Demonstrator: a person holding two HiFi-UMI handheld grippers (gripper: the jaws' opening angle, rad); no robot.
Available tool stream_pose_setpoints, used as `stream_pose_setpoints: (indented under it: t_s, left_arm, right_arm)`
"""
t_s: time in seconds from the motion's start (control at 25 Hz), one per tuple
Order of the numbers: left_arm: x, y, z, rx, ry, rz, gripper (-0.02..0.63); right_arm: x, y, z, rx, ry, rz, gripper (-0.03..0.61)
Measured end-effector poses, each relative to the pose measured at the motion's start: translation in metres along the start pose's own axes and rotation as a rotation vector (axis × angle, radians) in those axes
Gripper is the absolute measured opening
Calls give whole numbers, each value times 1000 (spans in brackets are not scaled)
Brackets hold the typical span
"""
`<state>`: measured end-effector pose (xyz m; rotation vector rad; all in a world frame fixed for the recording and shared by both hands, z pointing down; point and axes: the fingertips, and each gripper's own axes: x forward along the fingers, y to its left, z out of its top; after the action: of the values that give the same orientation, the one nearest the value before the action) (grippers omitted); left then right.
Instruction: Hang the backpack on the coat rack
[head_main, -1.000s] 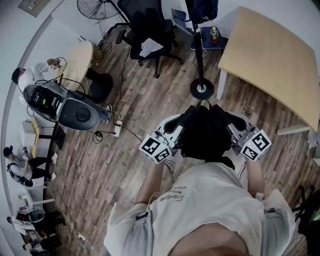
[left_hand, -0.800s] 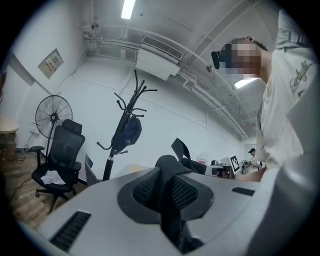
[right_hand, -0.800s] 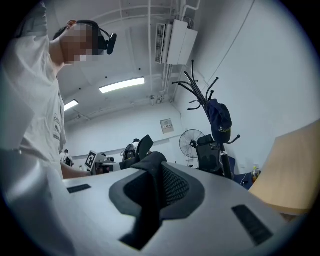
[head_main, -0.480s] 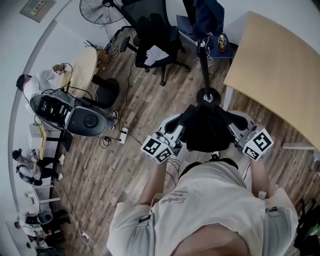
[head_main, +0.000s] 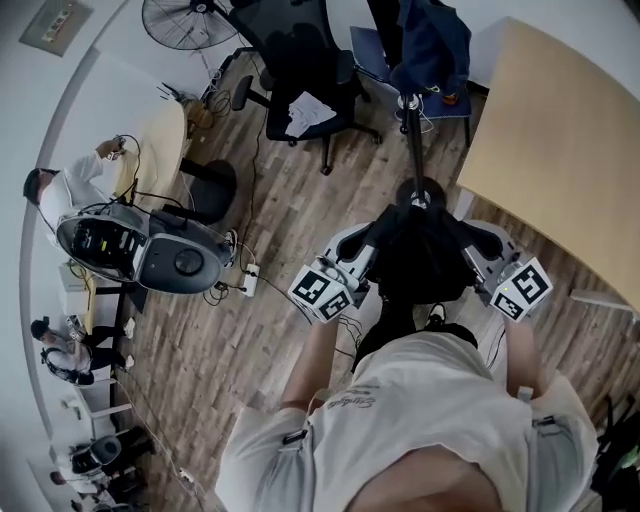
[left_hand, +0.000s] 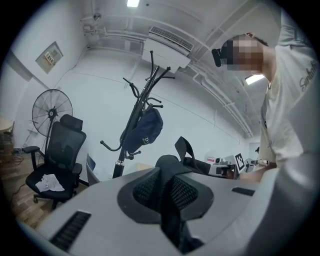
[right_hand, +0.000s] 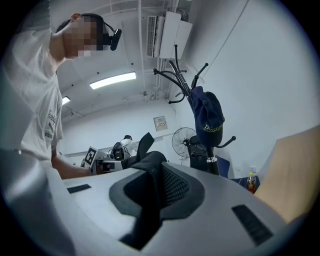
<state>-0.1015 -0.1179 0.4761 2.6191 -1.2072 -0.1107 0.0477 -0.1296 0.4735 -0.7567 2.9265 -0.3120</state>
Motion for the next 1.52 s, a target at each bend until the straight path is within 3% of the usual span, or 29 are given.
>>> stream_pose_setpoints:
  t_s: [0.28,0.68,1.0,1.52]
  left_arm:
    - [25,52,3,-28,34,-97,41]
    - [64,112,6,16,101,-223,41]
    - [99,162,-6,26,157,-220,40]
    - [132,191,-37,-30,205,-158,40]
  right_arm:
    - [41,-32,-10,72,22,-126,26]
    - [82,-78,-26,70,35,-281,26]
    - [121,-127,-48,80,95,-322,26]
    - [135,-178,-76,164,154,-305,26]
